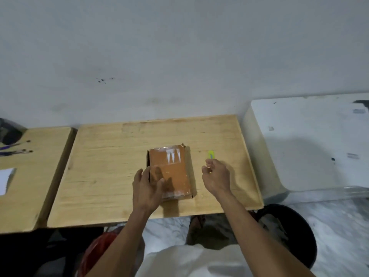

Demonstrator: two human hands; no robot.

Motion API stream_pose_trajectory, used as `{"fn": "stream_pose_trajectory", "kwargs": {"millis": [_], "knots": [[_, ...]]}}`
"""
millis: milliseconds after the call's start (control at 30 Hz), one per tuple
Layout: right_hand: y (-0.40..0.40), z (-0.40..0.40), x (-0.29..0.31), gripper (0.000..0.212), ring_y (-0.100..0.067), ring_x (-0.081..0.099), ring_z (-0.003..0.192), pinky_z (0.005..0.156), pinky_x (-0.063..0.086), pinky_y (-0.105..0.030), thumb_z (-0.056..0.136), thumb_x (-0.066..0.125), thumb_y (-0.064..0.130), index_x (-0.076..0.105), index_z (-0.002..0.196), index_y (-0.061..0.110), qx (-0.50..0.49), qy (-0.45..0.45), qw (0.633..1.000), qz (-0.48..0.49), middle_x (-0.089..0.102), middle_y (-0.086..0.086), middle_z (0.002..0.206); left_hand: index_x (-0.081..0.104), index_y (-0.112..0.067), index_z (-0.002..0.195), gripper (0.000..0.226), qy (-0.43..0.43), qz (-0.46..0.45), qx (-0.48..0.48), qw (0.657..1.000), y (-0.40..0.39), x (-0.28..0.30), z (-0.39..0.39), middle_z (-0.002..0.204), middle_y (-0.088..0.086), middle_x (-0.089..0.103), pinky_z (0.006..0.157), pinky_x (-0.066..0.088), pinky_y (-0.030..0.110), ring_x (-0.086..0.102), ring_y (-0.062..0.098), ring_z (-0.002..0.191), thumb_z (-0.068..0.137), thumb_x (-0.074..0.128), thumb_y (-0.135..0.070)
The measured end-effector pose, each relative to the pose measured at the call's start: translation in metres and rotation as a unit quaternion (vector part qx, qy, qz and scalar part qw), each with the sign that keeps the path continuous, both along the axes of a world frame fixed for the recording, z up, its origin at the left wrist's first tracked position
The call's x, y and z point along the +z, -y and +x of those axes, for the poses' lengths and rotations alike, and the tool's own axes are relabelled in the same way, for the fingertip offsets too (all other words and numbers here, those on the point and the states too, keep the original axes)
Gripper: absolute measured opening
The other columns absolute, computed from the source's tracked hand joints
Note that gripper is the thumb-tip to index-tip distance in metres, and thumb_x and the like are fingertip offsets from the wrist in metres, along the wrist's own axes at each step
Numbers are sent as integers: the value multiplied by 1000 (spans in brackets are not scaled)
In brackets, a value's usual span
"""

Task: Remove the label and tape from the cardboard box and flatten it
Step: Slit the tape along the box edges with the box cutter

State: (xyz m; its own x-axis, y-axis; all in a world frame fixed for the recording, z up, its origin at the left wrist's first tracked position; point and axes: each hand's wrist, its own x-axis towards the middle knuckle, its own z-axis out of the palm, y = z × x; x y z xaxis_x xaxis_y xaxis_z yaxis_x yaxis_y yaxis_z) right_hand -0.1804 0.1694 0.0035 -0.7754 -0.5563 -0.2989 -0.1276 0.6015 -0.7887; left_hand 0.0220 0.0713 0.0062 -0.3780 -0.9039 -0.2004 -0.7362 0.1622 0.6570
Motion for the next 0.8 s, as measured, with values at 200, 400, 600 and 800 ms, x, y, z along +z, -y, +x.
{"fn": "stream_pose_trajectory", "kwargs": {"millis": [200,400,600,800], "knots": [[24,-34,-32,36,-25,56,123,100,42,-31,95,59,16,60,130,9,-1,-24,998,64,61,-9,131,27,-33,152,79,42,29,25,998,19,-23,-30,164,11,16,114,30,57,17,36,150,87,55,-67],[36,-46,-56,39,-33,54,118,92,46,-33,92,61,12,58,130,11,-23,-26,993,115,59,-15,124,18,-31,154,91,65,37,31,997,24,-39,-52,157,13,23,104,38,67,29,41,141,81,56,-71],[42,-46,-69,42,-31,44,123,92,46,-43,92,59,12,53,133,17,-33,-50,982,180,51,-12,127,12,-24,157,93,87,23,42,995,17,-46,-60,160,13,20,104,40,64,29,41,141,84,47,-70],[48,-44,-73,37,-36,57,108,81,47,-36,90,62,7,58,126,12,-45,-41,982,181,59,-16,117,6,-24,160,89,119,18,47,992,11,-50,-59,167,12,2,114,29,59,14,35,150,92,43,-68]]}}
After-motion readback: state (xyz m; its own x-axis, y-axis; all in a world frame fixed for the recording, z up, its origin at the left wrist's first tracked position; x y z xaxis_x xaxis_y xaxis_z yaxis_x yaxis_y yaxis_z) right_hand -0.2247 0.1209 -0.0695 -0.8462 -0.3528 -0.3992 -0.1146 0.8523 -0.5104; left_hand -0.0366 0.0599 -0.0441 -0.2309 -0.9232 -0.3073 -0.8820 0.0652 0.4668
